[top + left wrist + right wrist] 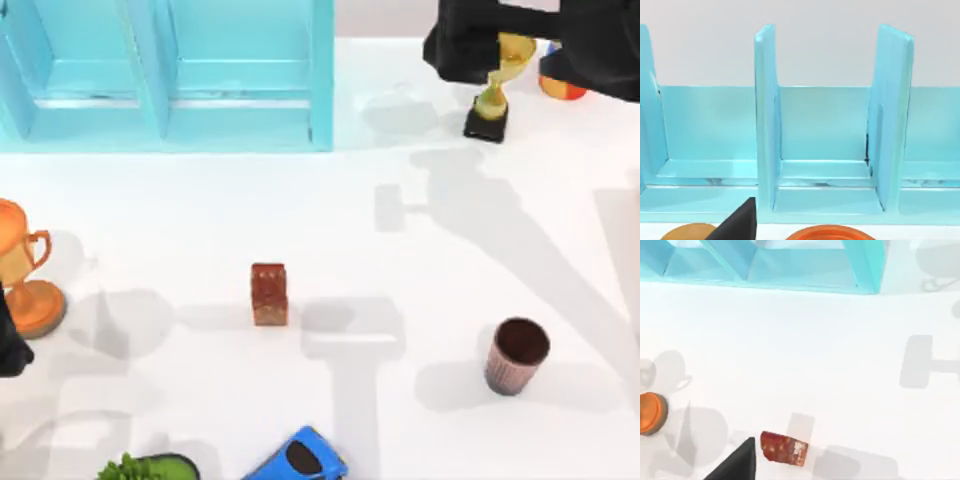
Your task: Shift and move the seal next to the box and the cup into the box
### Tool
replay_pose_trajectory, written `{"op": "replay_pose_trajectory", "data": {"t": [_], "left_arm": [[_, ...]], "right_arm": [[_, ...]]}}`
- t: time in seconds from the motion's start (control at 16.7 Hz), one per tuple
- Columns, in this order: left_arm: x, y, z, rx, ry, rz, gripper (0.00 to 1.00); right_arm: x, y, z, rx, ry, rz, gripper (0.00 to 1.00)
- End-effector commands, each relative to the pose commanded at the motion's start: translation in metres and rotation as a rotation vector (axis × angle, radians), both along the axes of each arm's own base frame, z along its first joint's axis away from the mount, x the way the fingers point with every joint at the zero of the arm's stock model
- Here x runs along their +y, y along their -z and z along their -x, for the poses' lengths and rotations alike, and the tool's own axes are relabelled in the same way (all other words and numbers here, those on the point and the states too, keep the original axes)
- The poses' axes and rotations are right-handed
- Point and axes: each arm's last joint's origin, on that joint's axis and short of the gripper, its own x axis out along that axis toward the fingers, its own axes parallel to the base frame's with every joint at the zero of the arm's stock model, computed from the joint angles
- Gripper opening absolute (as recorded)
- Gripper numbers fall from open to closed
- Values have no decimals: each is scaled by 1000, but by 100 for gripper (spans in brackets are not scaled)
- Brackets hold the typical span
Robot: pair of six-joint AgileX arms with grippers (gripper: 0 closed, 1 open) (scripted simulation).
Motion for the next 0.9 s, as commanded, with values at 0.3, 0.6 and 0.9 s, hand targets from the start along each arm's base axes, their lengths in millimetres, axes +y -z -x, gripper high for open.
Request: {"op": "replay_pose_trajectory", "data": {"t": [0.3, 0.6, 0.9], "left_arm": [[0, 0, 0, 0, 0, 0, 100], [0, 0, 0, 0, 0, 0, 100], [0, 0, 0, 0, 0, 0, 100]], "right_arm": [[105, 18, -51, 227, 11, 29, 100], [184, 104, -72, 462, 78, 213, 100], [213, 170, -71, 592, 137, 386, 100]]}}
